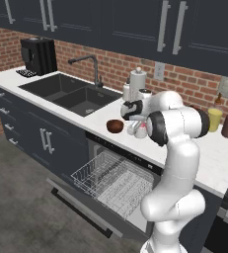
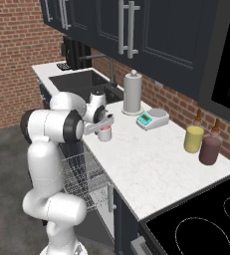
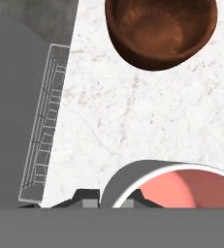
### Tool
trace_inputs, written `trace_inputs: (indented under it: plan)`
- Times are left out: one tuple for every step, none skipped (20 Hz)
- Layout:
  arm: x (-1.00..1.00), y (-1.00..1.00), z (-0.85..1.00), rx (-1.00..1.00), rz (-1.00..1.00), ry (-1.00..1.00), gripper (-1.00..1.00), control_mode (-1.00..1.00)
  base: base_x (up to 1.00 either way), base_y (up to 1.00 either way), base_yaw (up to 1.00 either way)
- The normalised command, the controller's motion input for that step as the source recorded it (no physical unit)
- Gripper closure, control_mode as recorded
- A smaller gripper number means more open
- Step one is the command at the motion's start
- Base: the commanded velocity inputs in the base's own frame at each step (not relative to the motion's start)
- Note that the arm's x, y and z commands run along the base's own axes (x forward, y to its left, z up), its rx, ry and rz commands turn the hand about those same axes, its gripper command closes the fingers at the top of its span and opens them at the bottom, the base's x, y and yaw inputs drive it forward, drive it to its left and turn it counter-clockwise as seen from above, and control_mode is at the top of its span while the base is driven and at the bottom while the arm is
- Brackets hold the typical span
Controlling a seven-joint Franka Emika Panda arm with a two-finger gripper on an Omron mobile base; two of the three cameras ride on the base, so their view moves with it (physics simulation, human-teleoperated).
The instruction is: Pick up the cup and bowl from the counter, place them in the dishwasher, and close the dishwasher door.
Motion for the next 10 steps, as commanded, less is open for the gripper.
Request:
trace_inputs:
  plan:
    - [-1.00, 0.00, 0.16, 0.06, -0.16, -0.09, 1.00, -1.00, 0.00, 0.00, 0.00]
    - [-1.00, 0.10, 0.10, 0.06, -0.19, -0.06, 1.00, -1.00, 0.00, 0.00, 0.00]
    - [-1.00, 0.24, 0.14, 0.05, -0.20, -0.05, 1.00, -1.00, 0.00, 0.00, 0.00]
    - [-1.00, 0.23, 0.09, 0.06, -0.21, -0.03, 1.00, -1.00, 0.00, 0.00, 0.00]
    - [-1.00, 0.26, 0.04, 0.05, -0.21, -0.02, 1.00, -1.00, 0.00, 0.00, 0.00]
    - [-1.00, 0.37, 0.00, 0.03, -0.23, 0.00, 1.00, -1.00, 0.00, 0.00, 0.00]
    - [-1.00, 0.43, 0.00, 0.03, -0.23, -0.01, 1.00, -1.00, 0.00, 0.00, 0.00]
    - [-1.00, 0.64, 0.02, 0.01, -0.25, 0.00, 1.00, -1.00, 0.00, 0.00, 0.00]
    - [-1.00, 0.74, 0.09, 0.03, -0.24, 0.00, 1.00, -1.00, 0.00, 0.00, 0.00]
    - [-1.00, 0.74, 0.16, 0.04, -0.23, 0.00, 1.00, -1.00, 0.00, 0.00, 0.00]
